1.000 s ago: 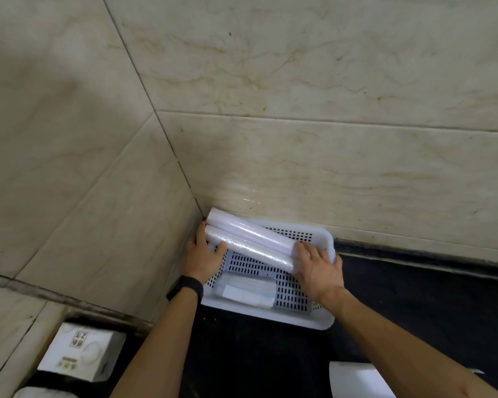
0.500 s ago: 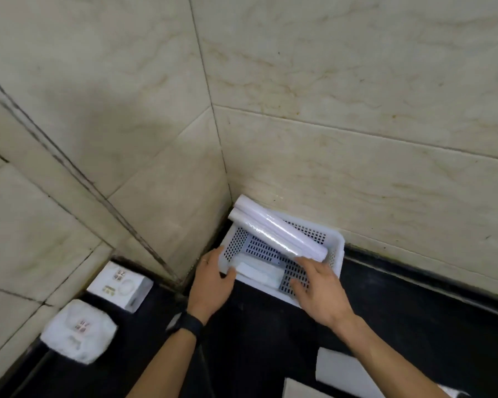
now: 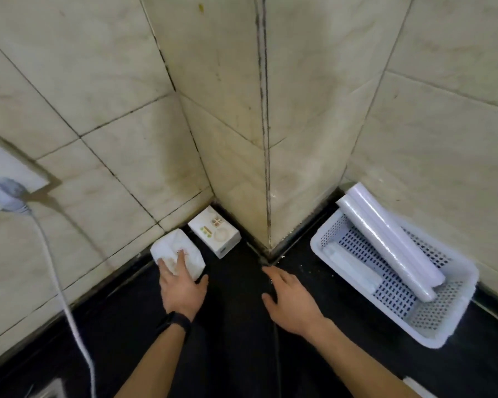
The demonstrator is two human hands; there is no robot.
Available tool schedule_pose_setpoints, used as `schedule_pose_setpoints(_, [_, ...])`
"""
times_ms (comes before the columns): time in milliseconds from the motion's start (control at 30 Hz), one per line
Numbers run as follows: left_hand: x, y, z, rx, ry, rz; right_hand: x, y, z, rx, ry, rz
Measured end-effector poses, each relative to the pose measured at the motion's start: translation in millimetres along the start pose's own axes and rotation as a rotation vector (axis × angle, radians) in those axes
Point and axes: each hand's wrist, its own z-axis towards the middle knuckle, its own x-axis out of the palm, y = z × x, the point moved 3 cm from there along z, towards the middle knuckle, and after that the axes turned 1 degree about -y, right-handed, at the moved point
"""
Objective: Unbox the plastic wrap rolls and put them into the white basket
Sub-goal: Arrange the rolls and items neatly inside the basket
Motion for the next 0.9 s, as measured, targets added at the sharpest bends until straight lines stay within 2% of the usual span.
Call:
schedule_pose_setpoints(133, [8, 26, 48, -0.025, 0.175, 0.082, 27, 28, 69, 0.007, 0.145, -0.089])
schedule_pose_setpoints(200, [11, 29, 59, 0.005, 0.201, 0.129, 34, 38, 97, 0.006, 0.163, -0.142])
schedule_pose_setpoints(300, [13, 35, 63, 0.047, 0.137, 0.062, 44, 46, 126, -0.014, 0.189, -0.202])
schedule_pose_setpoints(467, [7, 45, 51, 0.143, 0.009, -0.21, 54, 45, 148, -0.026, 0.219, -0.261])
schedule_pose_setpoints(633, [-22, 19, 47, 0.218, -0.229, -0.403, 54, 41, 146, -0.043, 0.174, -0.14])
schedule_pose_setpoints(700, [-30, -7, 55, 0.259, -0.249, -0.404, 51, 39, 144, -0.053, 0.164, -0.08])
schedule_pose_setpoints(800, [-24, -44, 72, 0.301, -0.143, -0.28, 45, 35, 142, -0.043, 0.124, 0.045])
schedule_pose_setpoints(900, [-3, -69, 79, 0.241, 0.0, -0.105, 37, 26, 138, 0.014, 0.088, 0.079])
